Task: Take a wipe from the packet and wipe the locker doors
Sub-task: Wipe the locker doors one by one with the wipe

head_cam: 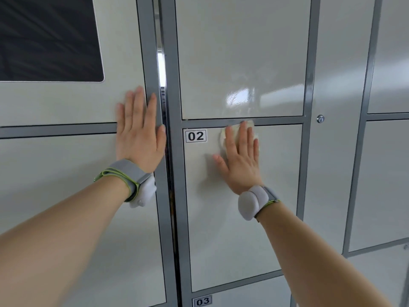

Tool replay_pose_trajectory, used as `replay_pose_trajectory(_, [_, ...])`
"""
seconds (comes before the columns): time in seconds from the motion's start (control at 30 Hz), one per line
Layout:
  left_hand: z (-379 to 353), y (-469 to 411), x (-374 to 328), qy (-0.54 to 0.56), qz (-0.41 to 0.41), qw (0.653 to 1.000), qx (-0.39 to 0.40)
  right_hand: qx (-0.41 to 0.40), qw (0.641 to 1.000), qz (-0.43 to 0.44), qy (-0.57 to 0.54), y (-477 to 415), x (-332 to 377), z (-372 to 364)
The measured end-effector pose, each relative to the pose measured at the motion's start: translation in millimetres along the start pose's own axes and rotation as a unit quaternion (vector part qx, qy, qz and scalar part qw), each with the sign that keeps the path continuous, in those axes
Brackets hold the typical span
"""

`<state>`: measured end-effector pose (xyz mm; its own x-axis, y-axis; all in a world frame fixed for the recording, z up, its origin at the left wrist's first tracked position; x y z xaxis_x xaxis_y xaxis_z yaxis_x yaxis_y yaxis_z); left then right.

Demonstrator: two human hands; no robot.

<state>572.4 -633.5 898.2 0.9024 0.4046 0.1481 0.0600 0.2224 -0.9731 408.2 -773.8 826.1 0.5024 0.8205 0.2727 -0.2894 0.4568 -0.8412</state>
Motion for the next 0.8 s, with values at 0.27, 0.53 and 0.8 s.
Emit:
replay_pose_trajectory(0.27, [-4.5, 13.5, 12.5, -0.041, -0.016, 0.999, -0.006, -0.042, 0.996, -0.077, -0.036, -7.1, 10.4, -6.6])
replay_pose_trajectory(0.53, [-7.3, 17.5, 14.7, -0.04, -0.019, 0.999, -0.025, -0.001, 0.999, 0.037, 0.024, 9.3, 21.8, -15.6])
replay_pose_trajectory(0.8, [-6.8, 18.4, 13.8, -0.031, -0.027, 0.998, -0.04, -0.046, 0.999, -0.014, -0.022, -1.7, 36.8, -20.7])
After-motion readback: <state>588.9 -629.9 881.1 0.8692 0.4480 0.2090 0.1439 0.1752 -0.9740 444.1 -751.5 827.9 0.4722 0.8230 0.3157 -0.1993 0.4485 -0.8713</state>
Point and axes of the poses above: each hand's wrist, its own y-axis away from the middle knuckle, its own z-axis out of the back of the hand, x = y × z, the point moved 5 cm from there along -y, towards the middle knuckle, and after that the axes turned 7 degrees about -y, right-handed, at the moved point
